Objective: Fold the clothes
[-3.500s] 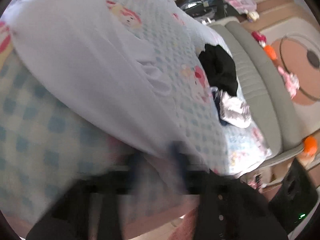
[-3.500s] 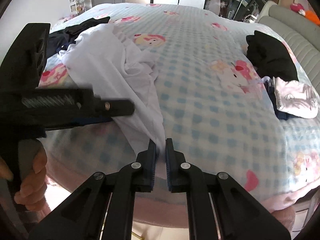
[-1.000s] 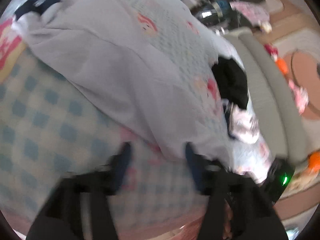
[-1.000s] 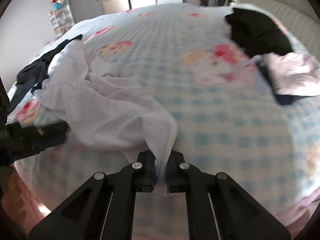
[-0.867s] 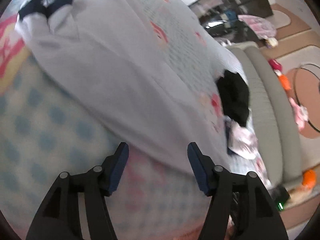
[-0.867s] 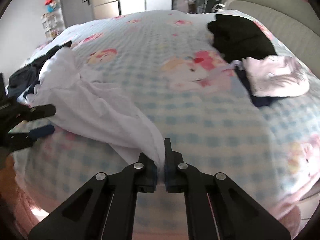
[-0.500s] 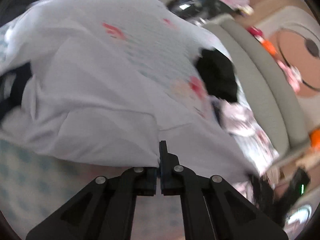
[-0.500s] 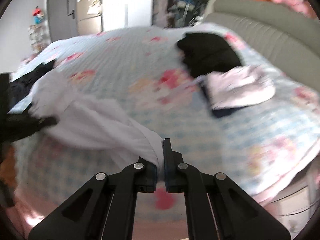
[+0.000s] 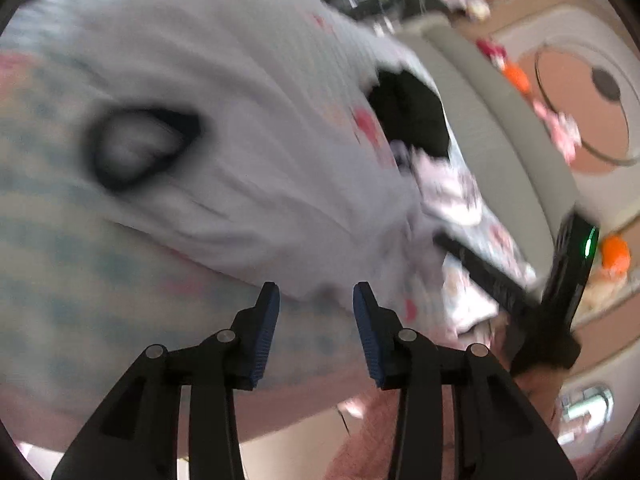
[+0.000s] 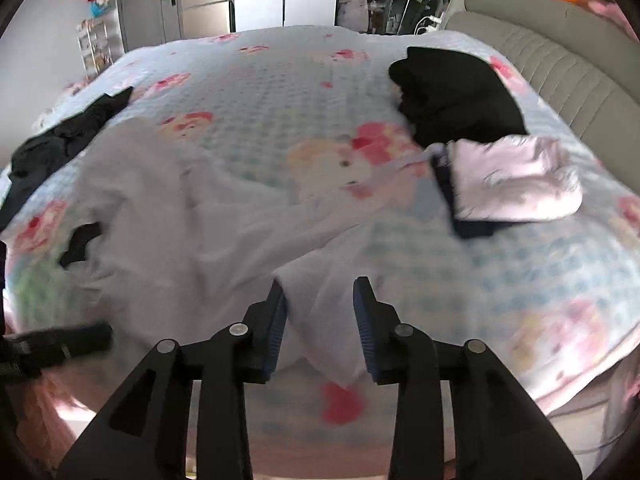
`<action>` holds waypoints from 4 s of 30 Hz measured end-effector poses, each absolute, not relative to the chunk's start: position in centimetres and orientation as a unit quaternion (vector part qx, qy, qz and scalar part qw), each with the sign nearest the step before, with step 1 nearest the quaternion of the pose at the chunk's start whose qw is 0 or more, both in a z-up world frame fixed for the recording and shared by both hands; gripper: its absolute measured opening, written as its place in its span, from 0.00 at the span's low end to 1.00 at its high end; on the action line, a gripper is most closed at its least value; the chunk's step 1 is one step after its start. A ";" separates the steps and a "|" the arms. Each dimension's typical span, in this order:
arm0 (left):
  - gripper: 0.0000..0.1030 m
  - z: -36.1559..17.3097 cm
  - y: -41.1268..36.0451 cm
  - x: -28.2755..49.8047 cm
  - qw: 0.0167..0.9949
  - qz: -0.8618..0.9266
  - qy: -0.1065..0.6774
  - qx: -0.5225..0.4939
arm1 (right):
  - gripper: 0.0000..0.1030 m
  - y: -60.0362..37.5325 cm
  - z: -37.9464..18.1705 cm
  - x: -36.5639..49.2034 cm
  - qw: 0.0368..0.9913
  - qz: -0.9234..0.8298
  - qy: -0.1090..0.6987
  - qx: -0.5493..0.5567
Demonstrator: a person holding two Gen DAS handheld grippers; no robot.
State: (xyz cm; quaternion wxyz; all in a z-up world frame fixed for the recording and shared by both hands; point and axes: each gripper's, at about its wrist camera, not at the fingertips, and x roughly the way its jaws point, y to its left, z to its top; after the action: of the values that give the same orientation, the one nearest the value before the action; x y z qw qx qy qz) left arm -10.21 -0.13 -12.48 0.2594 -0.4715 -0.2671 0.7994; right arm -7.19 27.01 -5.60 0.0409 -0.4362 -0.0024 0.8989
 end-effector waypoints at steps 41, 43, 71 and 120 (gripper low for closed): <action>0.46 -13.4 -2.4 -13.7 0.206 0.821 -0.239 -0.476 | 0.22 28.0 -4.5 -2.0 0.046 0.909 0.001 -0.415; 0.41 -13.2 -1.4 -14.1 0.230 0.817 -0.234 -0.473 | 0.24 27.6 -4.1 -1.9 0.021 0.913 0.018 -0.408; 0.53 -12.4 0.9 -10.5 0.169 0.880 -0.045 -0.441 | 0.12 23.1 -10.1 -5.1 0.034 0.899 -0.009 -0.436; 0.52 -9.2 4.4 -14.5 0.205 0.880 -0.043 -0.427 | 0.17 30.2 -6.4 -4.8 0.087 0.909 0.062 -0.403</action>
State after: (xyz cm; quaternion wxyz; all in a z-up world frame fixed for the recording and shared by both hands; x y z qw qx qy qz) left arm -14.52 4.43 -9.15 0.2048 -0.4273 -0.0434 0.8795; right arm -4.83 30.20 -6.44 0.0865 -0.4026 0.0622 0.9091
